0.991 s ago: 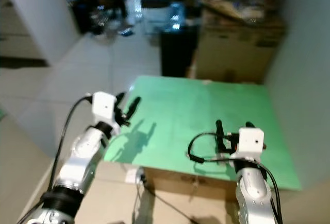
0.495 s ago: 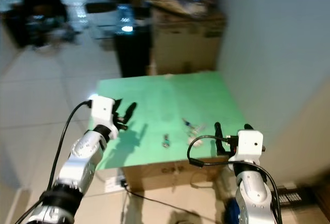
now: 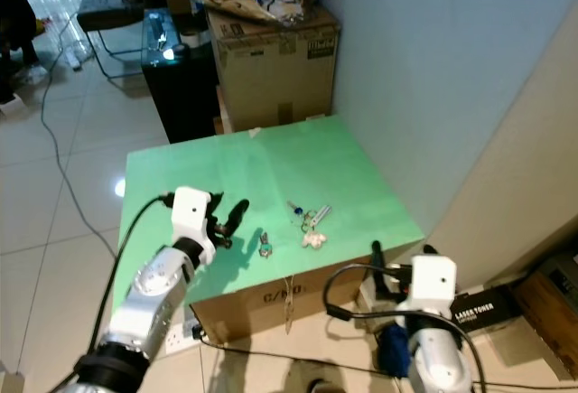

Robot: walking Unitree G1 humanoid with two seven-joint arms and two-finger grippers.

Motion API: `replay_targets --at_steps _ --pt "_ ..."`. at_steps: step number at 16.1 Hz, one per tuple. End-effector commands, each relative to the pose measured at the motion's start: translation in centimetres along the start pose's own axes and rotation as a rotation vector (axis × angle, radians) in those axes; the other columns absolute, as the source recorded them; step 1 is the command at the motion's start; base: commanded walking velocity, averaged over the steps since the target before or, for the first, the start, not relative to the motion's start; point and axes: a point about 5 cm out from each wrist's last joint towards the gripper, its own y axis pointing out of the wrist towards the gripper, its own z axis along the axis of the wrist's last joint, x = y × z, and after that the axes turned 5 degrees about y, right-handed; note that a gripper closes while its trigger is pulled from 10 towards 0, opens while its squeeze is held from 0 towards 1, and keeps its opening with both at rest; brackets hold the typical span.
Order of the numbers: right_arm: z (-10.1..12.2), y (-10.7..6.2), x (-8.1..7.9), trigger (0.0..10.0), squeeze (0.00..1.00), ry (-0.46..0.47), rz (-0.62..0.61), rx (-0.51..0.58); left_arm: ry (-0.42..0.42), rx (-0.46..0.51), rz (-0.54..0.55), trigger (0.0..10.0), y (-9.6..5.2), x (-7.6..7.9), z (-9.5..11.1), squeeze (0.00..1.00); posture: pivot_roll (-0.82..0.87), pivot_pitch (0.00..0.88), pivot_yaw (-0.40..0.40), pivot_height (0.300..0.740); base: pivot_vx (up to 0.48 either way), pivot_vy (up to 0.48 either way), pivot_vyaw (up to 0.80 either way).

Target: Hang keys on a hook

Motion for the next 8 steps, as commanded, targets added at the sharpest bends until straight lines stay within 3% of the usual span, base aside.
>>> replay_targets --at_steps 1,3,5,7,8 --pt "0.8 0.2 -0.6 10.0 0.0 -0.012 0.035 0.036 0.031 0.015 -0.016 10.0 0.3 0.0 0.7 0.0 -0.15 0.0 0.071 0.74 0.0 0.0 0.0" --pt "0.1 -0.2 -1.5 10.0 0.0 -0.026 0.083 -0.002 0.168 -0.03 -0.036 10.0 1.2 0.3 0.9 0.0 -0.15 0.02 0.069 0.74 0.0 0.0 0.0" --pt "-0.1 -0.6 -2.4 10.0 0.0 -0.035 0.132 -0.021 0.17 -0.073 -0.019 10.0 1.8 0.1 0.7 0.0 -0.15 0.065 0.075 0.74 0.0 0.0 0.0" --pt "-0.8 -2.9 -3.6 10.0 0.0 -0.014 0.209 -0.078 0.123 -0.187 -0.021 10.0 2.5 0.7 -1.0 0.0 -0.15 0.163 0.061 0.74 0.0 0.0 0.0" --pt "-0.9 -3.3 -3.8 10.0 0.0 -0.008 0.212 -0.089 0.116 -0.196 -0.021 10.0 2.5 0.8 -1.1 0.0 -0.15 0.173 0.058 0.74 0.0 0.0 0.0"
